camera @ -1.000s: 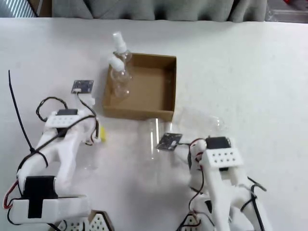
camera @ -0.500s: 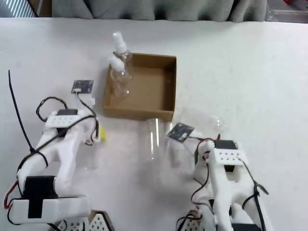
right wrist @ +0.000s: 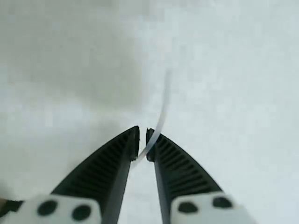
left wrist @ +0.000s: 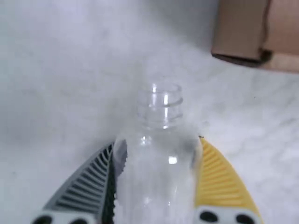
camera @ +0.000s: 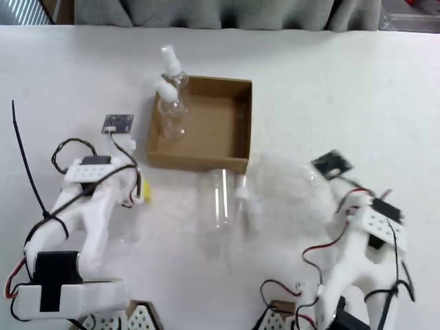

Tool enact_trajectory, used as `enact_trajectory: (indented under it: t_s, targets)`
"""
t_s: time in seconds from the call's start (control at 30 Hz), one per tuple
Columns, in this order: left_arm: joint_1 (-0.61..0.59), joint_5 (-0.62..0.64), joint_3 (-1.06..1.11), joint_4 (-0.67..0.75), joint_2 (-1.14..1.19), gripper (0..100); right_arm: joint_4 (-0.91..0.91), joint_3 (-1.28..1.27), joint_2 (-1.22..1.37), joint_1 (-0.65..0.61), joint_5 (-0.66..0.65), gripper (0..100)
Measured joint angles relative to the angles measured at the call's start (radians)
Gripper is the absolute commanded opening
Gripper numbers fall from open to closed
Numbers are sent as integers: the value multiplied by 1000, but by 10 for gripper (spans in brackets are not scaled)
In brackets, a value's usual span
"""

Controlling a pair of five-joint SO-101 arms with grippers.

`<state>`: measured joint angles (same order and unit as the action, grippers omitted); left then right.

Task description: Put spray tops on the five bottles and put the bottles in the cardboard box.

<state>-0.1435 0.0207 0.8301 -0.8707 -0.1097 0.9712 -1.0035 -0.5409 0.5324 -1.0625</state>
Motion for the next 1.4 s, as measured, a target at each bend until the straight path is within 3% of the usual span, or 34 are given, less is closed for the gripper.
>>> enact_trajectory:
  t_s: [0.33, 0.57, 0.77, 1.07, 1.27, 1.4]
  targets:
    - [0, 0, 0, 0, 0, 21, -167, 69, 41, 143, -9, 16]
    - [0, 0, 0, 0, 0, 21, -238, 259, 339, 146, 77, 48]
    - [0, 0, 0, 0, 0, 21, -64, 462, 500, 146, 147, 184]
    - [0, 0, 0, 0, 0, 21, 34, 511, 456, 146, 229, 180]
    - [0, 0, 0, 0, 0, 21, 230, 511, 362, 146, 238, 53]
    - [0, 0, 0, 0, 0, 21, 282, 442, 292, 147, 238, 67]
